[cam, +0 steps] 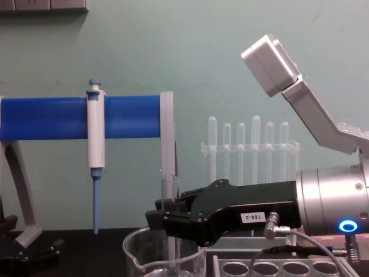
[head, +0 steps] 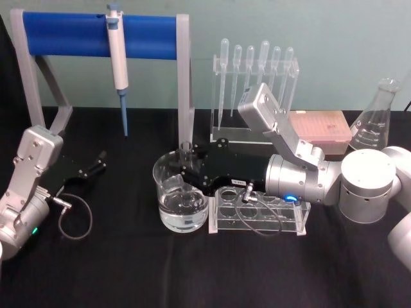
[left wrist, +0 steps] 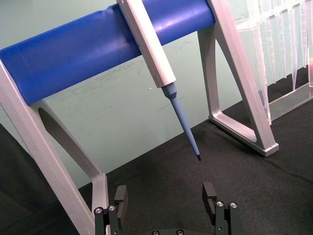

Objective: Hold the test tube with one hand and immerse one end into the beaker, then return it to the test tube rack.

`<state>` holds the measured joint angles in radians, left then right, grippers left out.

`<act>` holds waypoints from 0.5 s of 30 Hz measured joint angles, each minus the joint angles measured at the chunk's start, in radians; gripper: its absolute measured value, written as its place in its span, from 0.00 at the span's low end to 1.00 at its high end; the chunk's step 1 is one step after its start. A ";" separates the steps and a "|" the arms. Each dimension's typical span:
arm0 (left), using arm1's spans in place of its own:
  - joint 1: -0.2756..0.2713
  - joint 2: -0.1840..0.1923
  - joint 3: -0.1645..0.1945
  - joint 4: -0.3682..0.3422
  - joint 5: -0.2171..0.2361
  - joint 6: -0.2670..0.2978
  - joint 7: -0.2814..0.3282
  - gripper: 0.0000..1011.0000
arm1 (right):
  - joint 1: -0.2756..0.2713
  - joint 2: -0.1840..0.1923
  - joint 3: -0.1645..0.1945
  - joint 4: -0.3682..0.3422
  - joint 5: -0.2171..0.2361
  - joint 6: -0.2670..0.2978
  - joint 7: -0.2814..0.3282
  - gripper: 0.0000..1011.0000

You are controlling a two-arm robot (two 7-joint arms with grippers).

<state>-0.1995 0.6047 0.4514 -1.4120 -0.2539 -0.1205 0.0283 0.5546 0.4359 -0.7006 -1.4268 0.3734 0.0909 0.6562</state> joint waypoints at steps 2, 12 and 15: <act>0.000 0.000 0.000 0.000 0.000 0.000 0.000 0.99 | 0.000 0.000 0.000 0.000 0.000 0.000 0.000 0.22; 0.000 0.000 0.000 0.000 0.000 0.000 0.000 0.99 | 0.000 0.000 0.000 0.000 0.000 0.000 0.000 0.22; 0.000 0.000 0.000 0.000 0.000 0.000 0.000 0.99 | 0.000 0.000 0.000 0.000 0.000 0.000 0.000 0.22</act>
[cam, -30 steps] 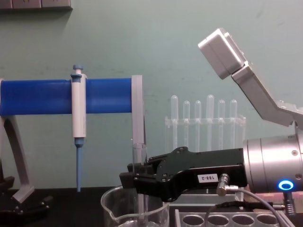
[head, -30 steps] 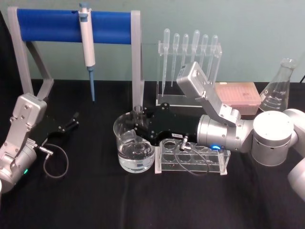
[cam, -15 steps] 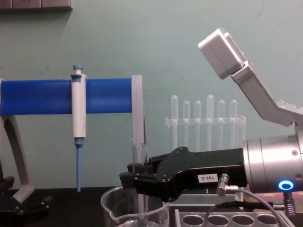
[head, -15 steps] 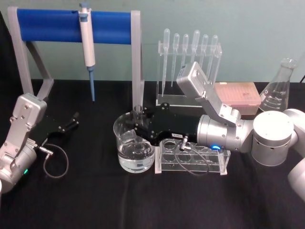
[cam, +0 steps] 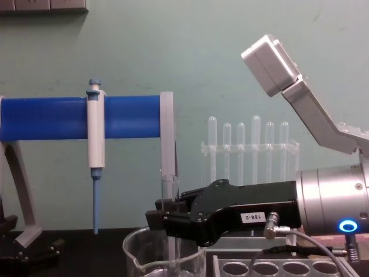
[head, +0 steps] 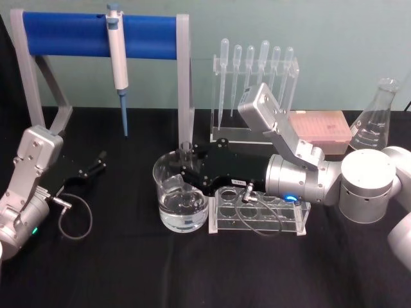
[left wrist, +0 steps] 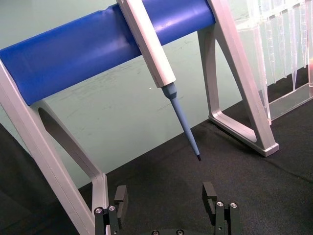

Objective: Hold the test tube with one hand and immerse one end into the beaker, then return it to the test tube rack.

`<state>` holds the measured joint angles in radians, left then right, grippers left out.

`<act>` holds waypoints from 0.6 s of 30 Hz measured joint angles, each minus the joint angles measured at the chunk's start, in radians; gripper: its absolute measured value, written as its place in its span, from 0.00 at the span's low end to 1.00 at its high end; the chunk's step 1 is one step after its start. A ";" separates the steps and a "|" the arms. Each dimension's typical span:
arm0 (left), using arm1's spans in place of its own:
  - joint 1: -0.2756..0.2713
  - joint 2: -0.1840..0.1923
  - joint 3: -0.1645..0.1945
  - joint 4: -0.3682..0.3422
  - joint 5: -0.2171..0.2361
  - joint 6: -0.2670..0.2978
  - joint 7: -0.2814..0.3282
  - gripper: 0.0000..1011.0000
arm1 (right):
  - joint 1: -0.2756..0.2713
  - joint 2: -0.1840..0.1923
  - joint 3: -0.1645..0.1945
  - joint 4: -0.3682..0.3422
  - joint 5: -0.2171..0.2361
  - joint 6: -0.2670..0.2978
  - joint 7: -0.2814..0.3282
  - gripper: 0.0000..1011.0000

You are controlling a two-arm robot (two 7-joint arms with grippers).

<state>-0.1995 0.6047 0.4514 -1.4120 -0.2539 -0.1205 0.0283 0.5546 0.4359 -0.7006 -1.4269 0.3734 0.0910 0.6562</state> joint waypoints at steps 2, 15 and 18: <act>0.000 0.000 0.000 0.000 0.000 0.000 0.000 0.99 | 0.000 0.000 0.000 0.000 0.000 0.000 0.000 0.22; 0.000 0.000 0.000 0.000 0.000 0.000 0.000 0.99 | 0.000 0.000 0.000 0.000 0.000 0.000 0.000 0.22; 0.000 0.000 0.000 0.000 0.000 0.000 0.000 0.99 | 0.000 0.000 0.000 0.000 0.000 0.000 0.000 0.22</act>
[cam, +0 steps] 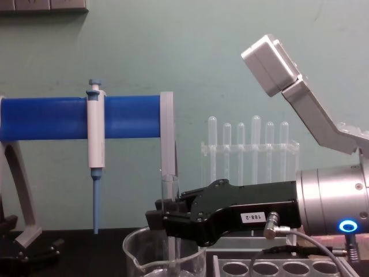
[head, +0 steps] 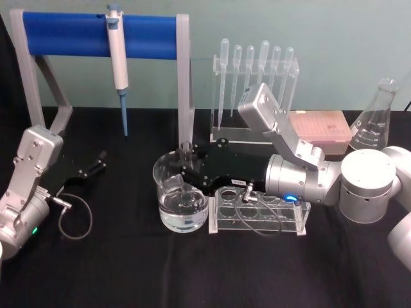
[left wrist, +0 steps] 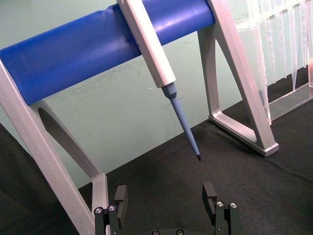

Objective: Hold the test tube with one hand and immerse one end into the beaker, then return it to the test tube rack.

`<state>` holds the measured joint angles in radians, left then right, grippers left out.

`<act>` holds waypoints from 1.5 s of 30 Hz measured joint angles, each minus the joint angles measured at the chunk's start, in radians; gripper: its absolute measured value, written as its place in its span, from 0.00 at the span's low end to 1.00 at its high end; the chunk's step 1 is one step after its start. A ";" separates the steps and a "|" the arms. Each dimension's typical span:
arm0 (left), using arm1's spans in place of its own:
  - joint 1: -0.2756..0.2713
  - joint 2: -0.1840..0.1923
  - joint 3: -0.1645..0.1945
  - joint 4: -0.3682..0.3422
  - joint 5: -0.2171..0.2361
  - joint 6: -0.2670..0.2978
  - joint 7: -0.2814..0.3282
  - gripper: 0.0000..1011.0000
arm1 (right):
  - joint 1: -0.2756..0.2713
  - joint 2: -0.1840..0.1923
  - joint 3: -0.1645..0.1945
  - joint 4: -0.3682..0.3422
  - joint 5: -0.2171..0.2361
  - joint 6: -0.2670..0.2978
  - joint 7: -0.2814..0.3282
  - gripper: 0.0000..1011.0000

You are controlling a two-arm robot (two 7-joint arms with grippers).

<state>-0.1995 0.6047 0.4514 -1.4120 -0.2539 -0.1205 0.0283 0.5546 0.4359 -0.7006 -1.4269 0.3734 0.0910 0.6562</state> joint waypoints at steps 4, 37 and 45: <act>0.000 0.000 0.000 0.000 0.000 0.000 0.000 0.99 | 0.000 0.000 0.000 0.000 0.000 0.000 0.000 0.22; 0.000 0.000 0.000 0.000 0.000 0.000 0.000 0.99 | 0.000 0.000 0.000 0.000 0.000 0.000 0.000 0.22; 0.000 0.000 0.000 0.000 0.000 0.000 0.000 0.99 | 0.000 0.000 0.000 0.000 0.000 0.000 0.000 0.22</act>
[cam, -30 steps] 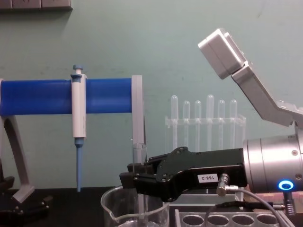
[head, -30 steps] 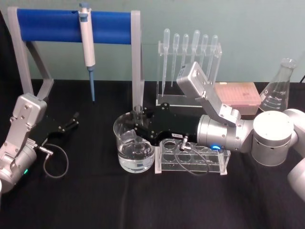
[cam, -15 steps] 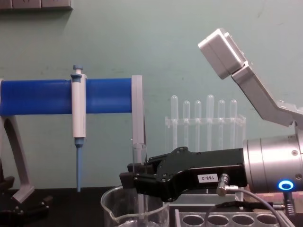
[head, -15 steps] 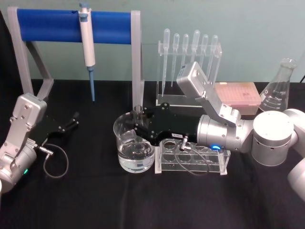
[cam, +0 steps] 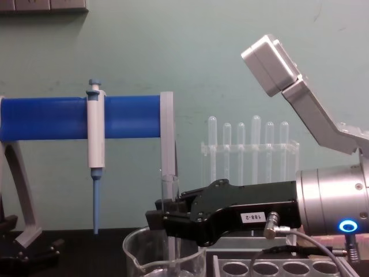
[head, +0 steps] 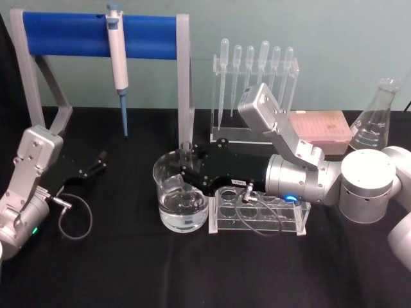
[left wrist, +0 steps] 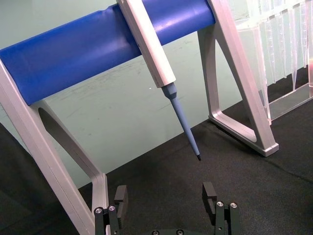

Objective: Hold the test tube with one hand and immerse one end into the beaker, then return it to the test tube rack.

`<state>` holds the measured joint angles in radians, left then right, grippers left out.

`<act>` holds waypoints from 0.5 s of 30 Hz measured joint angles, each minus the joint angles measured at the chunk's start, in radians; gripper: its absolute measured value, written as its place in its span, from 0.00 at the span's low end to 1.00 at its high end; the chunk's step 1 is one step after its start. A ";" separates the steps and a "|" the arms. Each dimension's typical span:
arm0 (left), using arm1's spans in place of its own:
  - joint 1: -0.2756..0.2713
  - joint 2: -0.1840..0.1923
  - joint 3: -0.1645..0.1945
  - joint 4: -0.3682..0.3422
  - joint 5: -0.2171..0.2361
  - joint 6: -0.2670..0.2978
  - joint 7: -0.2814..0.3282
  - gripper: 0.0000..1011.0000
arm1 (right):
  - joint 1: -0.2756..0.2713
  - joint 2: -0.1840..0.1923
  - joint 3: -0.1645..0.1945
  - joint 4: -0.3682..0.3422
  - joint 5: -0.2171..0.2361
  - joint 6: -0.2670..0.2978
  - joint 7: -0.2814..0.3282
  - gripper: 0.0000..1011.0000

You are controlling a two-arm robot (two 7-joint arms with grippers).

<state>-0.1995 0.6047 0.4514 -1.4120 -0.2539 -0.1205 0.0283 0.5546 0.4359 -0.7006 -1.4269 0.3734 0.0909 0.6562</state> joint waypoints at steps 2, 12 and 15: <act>0.000 0.000 0.000 0.000 0.000 0.000 0.000 0.99 | 0.000 0.000 0.000 0.000 0.000 0.000 0.000 0.22; 0.000 0.000 0.000 0.000 0.000 0.000 0.000 0.99 | -0.004 -0.004 0.011 0.000 0.004 0.003 0.003 0.22; 0.000 0.000 0.000 0.000 0.000 0.000 0.000 0.99 | -0.005 -0.002 0.018 -0.009 0.007 0.005 0.004 0.22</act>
<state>-0.1995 0.6047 0.4514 -1.4120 -0.2539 -0.1206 0.0283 0.5501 0.4337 -0.6823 -1.4357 0.3806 0.0961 0.6606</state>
